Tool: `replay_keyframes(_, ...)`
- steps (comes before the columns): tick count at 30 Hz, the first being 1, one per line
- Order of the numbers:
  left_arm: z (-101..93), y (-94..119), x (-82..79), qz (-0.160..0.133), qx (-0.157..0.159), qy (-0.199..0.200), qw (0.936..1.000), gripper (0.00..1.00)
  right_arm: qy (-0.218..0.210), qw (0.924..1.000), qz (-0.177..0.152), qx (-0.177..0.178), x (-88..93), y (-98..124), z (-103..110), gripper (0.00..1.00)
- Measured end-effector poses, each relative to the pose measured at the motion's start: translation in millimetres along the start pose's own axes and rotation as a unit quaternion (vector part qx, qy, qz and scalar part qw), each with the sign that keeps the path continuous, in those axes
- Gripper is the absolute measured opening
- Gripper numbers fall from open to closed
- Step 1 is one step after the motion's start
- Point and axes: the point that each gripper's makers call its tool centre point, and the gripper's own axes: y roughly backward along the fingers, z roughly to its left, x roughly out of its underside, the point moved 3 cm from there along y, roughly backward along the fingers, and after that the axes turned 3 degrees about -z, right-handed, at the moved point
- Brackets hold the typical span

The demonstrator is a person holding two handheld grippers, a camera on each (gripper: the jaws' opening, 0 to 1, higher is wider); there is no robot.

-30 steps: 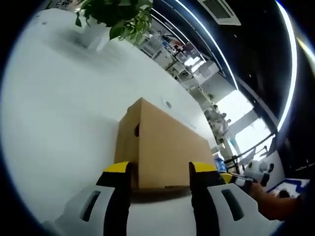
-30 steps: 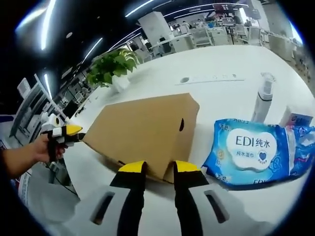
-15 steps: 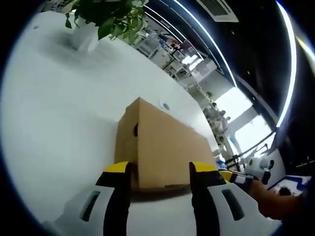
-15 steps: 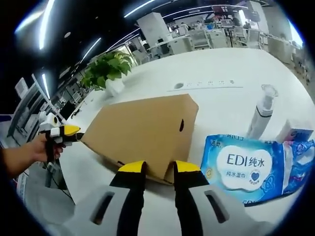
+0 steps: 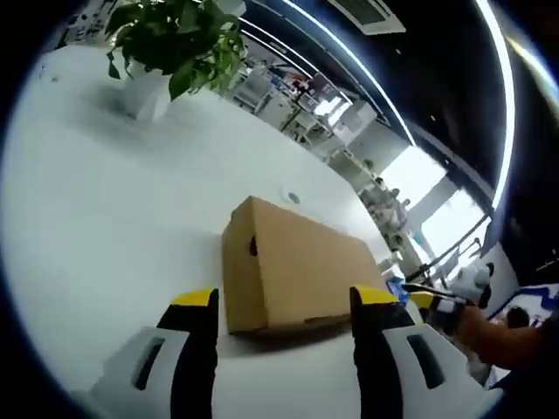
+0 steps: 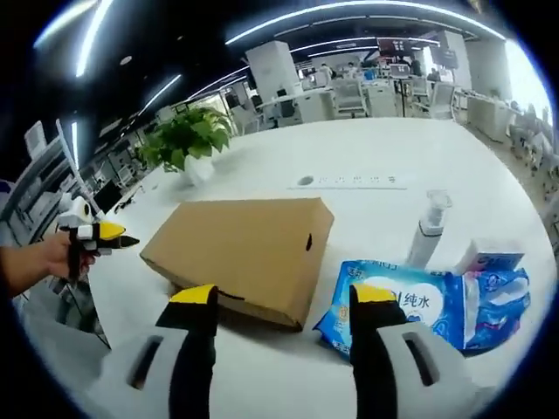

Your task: Operate the shoe box by opening the lid, removing the specified soft item, and placing it in the target area until the item is outside and the box remains undamaged.

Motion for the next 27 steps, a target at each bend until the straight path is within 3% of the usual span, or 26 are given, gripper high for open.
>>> replay_keyframes(3, -0.2, 29.4, -8.1, -0.034, -0.014, -0.052, 0.998, 0.97, 0.023, 0.9986, -0.043, 0.022, -9.0, 19.5, 6.5, 0.93)
replay_keyframes(4, 0.5, 38.9, -7.6, -0.04, -0.018, -0.063, 0.9971, 0.99, 0.032, 0.9977, -0.054, 0.026, -10.5, 25.8, 9.0, 0.96)
replay_keyframes(6, -0.9, 61.5, 3.8, -0.022, -0.018, -0.08, 0.9964, 1.0, 0.03, 0.9973, -0.061, 0.027, -7.6, 39.9, 13.3, 0.96)
replay_keyframes(13, -13.9, 120.4, 33.9, -0.034, -0.029, -0.109, 0.9931, 1.0, 0.009, 0.9965, -0.07, 0.044, 20.0, 88.4, 35.1, 0.97)
replay_keyframes(18, -31.6, 141.8, 60.4, -0.05, -0.02, -0.135, 0.9894, 1.0, -0.005, 0.9958, -0.077, 0.051, 50.1, 118.8, 63.3, 0.97)
replay_keyframes(20, -34.9, 145.6, 73.9, -0.045, -0.016, -0.12, 0.9916, 1.0, -0.011, 0.9941, -0.083, 0.069, 58.1, 128.9, 68.9, 0.96)
replay_keyframes(21, -37.9, 147.5, 79.1, -0.035, -0.014, -0.137, 0.9898, 1.0, -0.01, 0.9938, -0.086, 0.069, 61.5, 132.5, 75.0, 0.96)
replay_keyframes(22, -37.9, 148.6, 73.9, -0.036, -0.018, -0.172, 0.9844, 1.0, -0.007, 0.9936, -0.087, 0.071, 62.7, 134.1, 77.4, 0.96)
replay_keyframes(23, -39.5, 149.6, 68.3, -0.054, -0.016, -0.171, 0.9837, 1.0, 0.0, 0.993, -0.094, 0.072, 60.6, 135.4, 79.1, 0.96)
replay_keyframes(27, -42.5, 156.2, 71.5, -0.058, -0.024, -0.154, 0.986, 1.0, 0.013, 0.9891, -0.115, 0.091, 54.9, 143.8, 78.3, 0.96)
